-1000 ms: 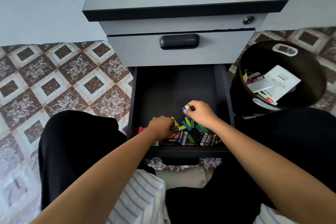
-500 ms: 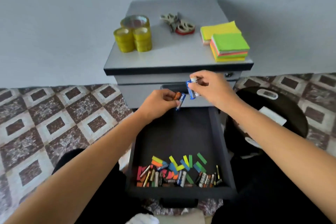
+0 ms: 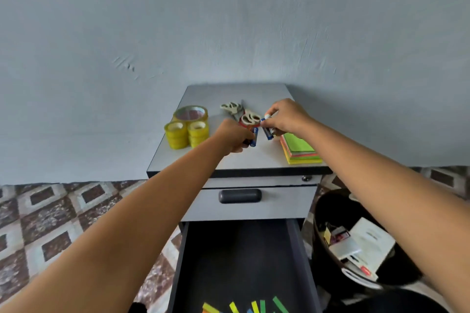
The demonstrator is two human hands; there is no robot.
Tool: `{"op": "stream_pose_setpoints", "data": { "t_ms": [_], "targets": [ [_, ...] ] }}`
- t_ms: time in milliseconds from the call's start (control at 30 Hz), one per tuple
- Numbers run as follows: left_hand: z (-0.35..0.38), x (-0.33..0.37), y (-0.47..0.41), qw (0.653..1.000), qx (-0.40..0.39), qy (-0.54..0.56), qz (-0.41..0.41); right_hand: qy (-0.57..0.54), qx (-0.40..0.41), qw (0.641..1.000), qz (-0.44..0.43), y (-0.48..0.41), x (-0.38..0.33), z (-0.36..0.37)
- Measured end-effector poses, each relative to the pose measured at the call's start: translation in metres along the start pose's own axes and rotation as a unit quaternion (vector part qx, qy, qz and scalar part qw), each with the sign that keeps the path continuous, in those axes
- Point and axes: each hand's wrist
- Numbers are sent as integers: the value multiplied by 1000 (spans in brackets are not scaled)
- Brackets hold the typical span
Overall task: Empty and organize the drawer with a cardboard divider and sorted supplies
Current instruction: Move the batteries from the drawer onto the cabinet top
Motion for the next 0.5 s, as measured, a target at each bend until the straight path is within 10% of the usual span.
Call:
{"op": "stream_pose_setpoints", "data": {
  "t_ms": [500],
  "targets": [
    [16, -11, -57, 996, 12, -84, -15, 199, -46, 978, 49, -45, -1, 37]
  ]
}}
Point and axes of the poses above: each hand's wrist, its own y-axis away from the middle knuckle, its own z-axis out of the palm, x = y × z, and after that the axes turned 2 degrees about z, right-handed
